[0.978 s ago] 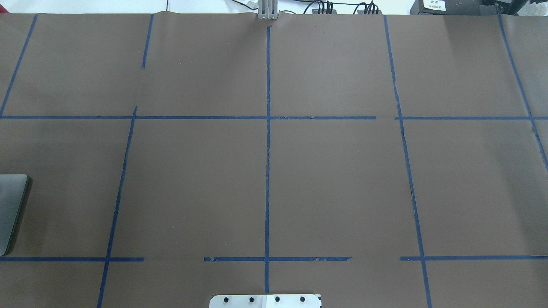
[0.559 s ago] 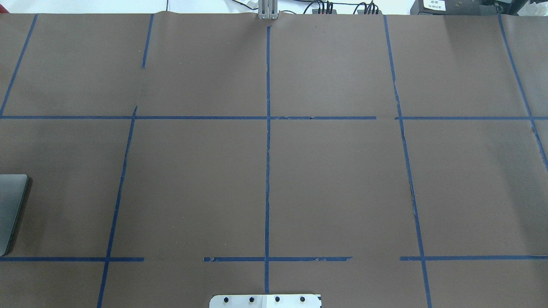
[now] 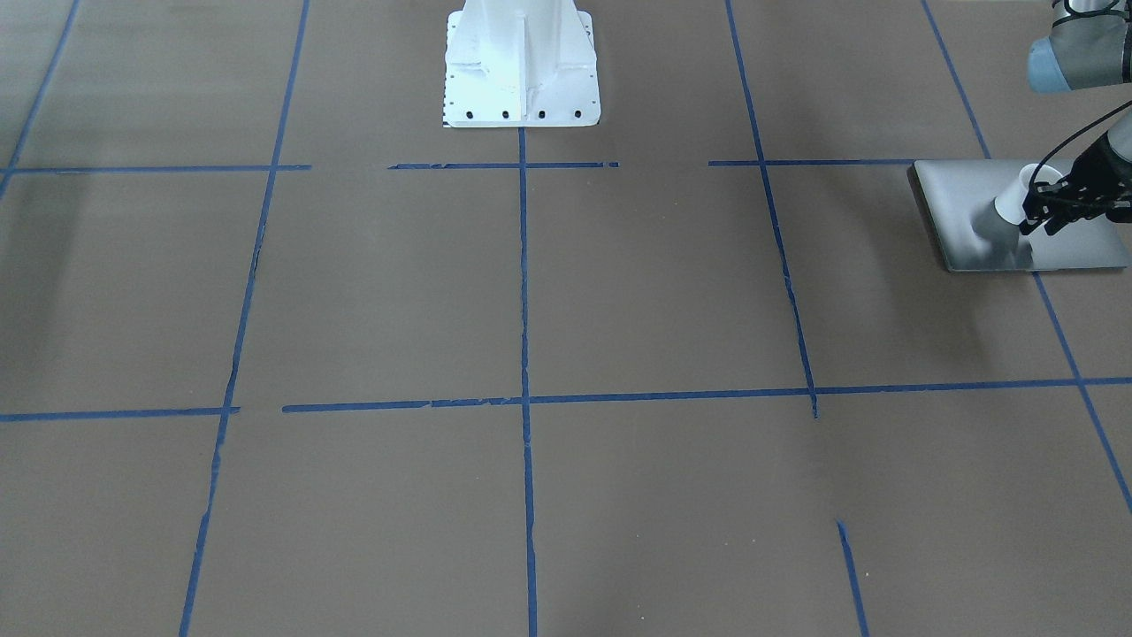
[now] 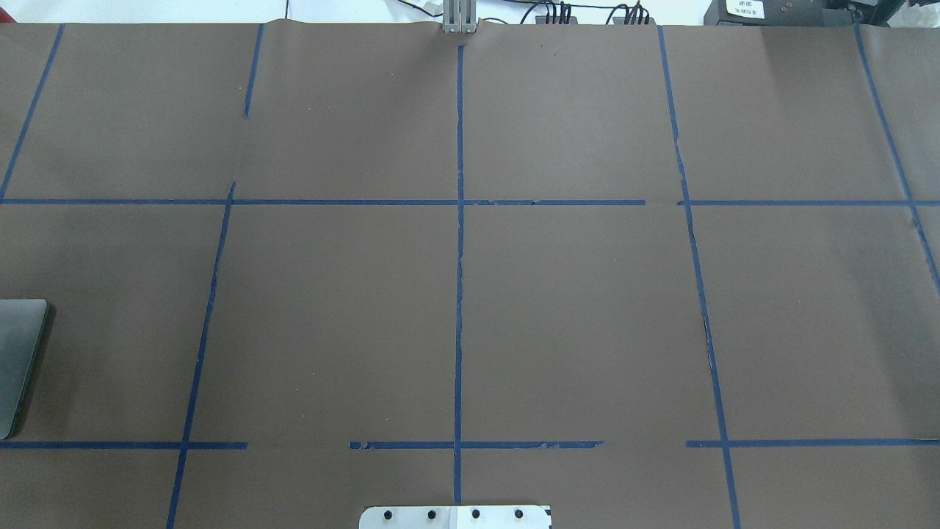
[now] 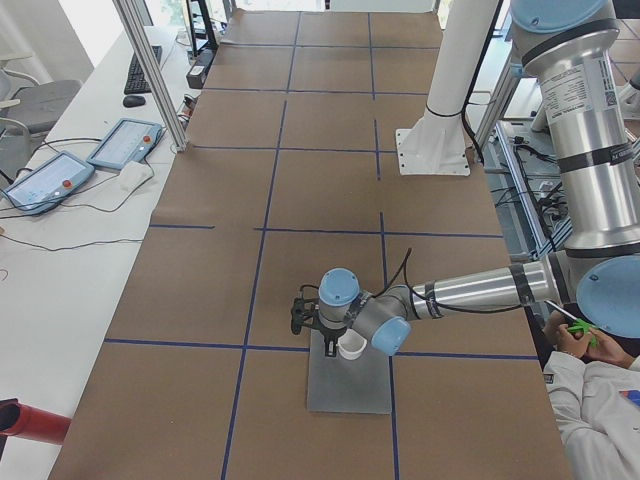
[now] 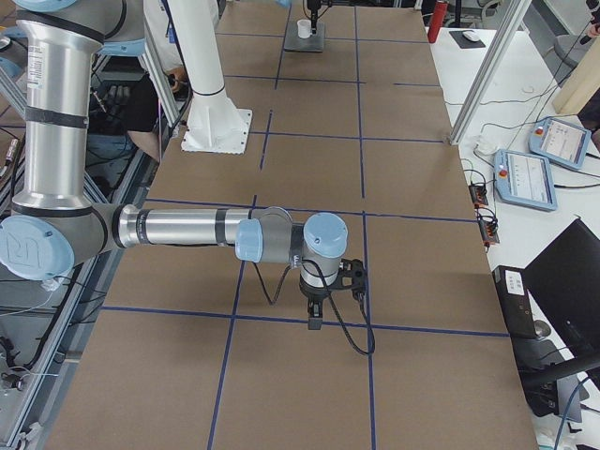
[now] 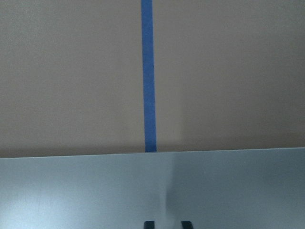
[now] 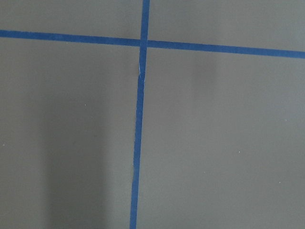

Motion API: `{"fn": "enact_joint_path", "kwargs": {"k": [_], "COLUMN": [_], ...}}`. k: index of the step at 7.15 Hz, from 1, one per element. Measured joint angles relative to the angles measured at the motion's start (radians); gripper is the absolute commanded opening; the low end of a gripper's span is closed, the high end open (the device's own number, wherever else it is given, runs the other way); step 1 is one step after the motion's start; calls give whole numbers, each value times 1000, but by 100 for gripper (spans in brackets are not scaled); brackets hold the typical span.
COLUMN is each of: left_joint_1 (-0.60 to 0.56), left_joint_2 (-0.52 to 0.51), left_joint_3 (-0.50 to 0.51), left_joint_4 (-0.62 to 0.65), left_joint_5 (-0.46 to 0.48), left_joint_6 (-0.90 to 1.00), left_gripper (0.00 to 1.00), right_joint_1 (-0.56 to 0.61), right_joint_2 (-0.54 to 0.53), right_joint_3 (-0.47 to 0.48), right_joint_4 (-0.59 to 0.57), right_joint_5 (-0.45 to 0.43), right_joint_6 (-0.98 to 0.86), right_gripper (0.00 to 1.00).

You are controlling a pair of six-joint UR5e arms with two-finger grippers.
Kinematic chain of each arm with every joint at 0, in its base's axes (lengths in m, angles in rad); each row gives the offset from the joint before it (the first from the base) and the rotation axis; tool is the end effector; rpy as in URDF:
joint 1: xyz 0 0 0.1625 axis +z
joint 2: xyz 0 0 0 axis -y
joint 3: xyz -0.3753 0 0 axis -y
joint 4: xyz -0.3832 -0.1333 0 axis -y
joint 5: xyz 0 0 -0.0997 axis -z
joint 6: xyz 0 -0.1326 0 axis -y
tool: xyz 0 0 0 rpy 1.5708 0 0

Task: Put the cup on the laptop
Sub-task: 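Lower the held mug onto the silver laptop lid and open the left gripper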

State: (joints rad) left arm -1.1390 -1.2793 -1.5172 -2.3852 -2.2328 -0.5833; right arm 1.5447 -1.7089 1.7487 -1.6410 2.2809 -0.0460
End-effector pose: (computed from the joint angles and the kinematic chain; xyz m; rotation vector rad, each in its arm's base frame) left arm 0.1158 -0.3749 0.6998 0.0791 0.7865 0.0118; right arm 0.0357 -0.4289 0.6225 -0.0220 -0.7104 -0.0582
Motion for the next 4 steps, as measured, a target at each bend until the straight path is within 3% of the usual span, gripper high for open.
{"fn": "enact_joint_path", "kwargs": {"k": [2,4], "left_joint_1": [-3,-17], "left_joint_2": [1,30], "left_joint_3": [-6,-79], "left_joint_4": [-1,1], "left_joint_5": [1,-8], "left_joint_6": [2,11], "left_gripper": [100,100], "right_joint_1": [0,0], "right_joint_2": [0,0], "right_joint_3": [0,0], "right_joint_4": [1,0], "right_joint_5": [0,0], "right_joint_6": [0,0], "right_gripper": [100,100]}}
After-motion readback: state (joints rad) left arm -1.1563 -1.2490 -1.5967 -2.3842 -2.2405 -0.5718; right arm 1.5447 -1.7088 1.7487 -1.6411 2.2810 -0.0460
